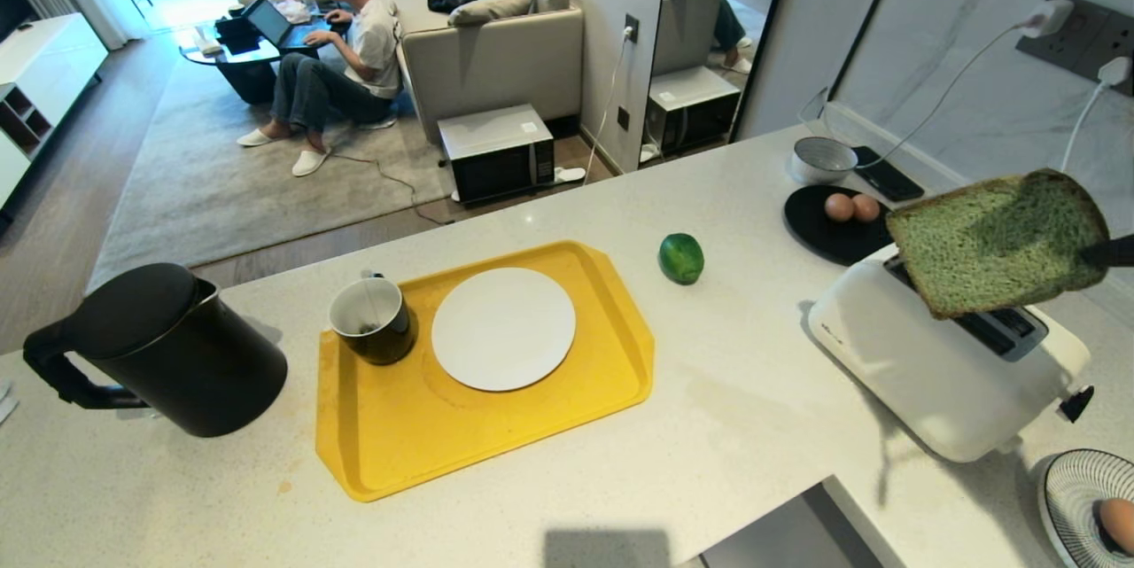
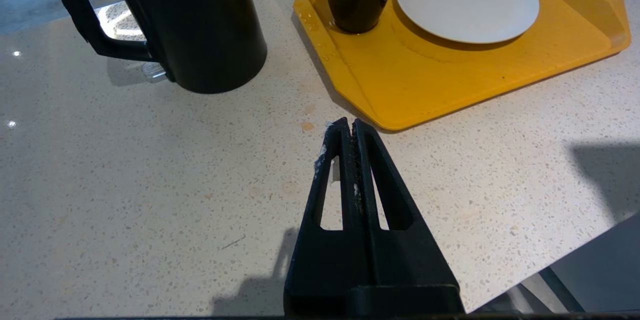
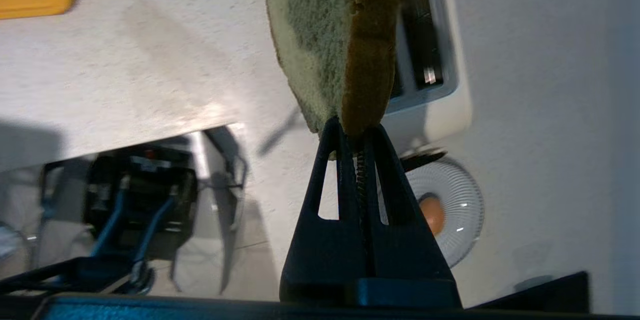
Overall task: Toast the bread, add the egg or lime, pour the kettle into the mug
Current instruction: Put the bread slices in the toaster
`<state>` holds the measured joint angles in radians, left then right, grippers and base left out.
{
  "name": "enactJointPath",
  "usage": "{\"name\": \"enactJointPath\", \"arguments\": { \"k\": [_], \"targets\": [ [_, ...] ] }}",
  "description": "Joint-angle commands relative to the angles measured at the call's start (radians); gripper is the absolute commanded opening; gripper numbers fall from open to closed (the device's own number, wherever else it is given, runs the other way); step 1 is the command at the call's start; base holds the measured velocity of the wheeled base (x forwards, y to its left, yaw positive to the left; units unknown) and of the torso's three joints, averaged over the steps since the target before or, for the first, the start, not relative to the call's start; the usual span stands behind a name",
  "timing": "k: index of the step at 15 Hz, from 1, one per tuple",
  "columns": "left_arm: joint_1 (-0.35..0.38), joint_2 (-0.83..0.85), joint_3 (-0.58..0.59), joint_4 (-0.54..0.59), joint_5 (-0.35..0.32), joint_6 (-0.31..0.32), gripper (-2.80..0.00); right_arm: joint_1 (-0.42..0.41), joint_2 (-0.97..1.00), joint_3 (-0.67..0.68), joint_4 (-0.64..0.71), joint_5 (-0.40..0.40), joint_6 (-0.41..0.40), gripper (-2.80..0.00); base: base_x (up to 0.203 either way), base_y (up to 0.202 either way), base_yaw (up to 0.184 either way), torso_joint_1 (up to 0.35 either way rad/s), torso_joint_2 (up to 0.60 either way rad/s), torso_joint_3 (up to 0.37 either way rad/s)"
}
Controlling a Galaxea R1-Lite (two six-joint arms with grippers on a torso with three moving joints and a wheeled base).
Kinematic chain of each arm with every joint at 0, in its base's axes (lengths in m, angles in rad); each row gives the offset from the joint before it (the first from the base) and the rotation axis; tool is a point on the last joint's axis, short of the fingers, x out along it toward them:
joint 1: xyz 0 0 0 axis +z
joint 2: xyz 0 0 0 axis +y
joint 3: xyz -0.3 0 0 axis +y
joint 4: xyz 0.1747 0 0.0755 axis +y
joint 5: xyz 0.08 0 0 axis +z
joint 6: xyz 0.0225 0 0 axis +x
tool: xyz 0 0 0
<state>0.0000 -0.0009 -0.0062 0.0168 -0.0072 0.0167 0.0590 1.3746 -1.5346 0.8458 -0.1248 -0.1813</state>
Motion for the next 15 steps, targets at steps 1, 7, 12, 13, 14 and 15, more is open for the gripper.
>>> {"name": "enactJointPath", "arguments": {
  "k": [1, 7, 12, 13, 14, 15],
  "targets": [
    [0.000, -0.001, 0.000, 0.000, 0.000, 0.000, -2.80, -0.068, 0.104, -0.010, -0.084, -0.010, -0.091, -2.80, 0.000, 0.000, 0.000, 0.000, 0.00, 0.000],
    [0.000, -0.001, 0.000, 0.000, 0.000, 0.000, -2.80, -0.237, 0.133, -0.018, -0.211, -0.009, -0.224, -2.80, 0.000, 0.000, 0.000, 0.000, 0.00, 0.000],
    [0.000, -0.001, 0.000, 0.000, 0.000, 0.000, -2.80, -0.277, 0.153, -0.010, -0.214, 0.005, -0.241, -2.80, 0.000, 0.000, 0.000, 0.000, 0.00, 0.000],
    [0.000, -0.001, 0.000, 0.000, 0.000, 0.000, -2.80, -0.277, 0.153, -0.007, -0.214, 0.011, -0.241, -2.80, 0.000, 0.000, 0.000, 0.000, 0.00, 0.000],
    [0.000, -0.001, 0.000, 0.000, 0.000, 0.000, -2.80, -0.277, 0.153, -0.004, -0.214, 0.011, -0.241, -2.80, 0.000, 0.000, 0.000, 0.000, 0.00, 0.000],
    [0.000, -0.001, 0.000, 0.000, 0.000, 0.000, -2.80, -0.277, 0.155, 0.004, -0.213, 0.012, -0.241, -2.80, 0.000, 0.000, 0.000, 0.000, 0.00, 0.000]
  ]
}}
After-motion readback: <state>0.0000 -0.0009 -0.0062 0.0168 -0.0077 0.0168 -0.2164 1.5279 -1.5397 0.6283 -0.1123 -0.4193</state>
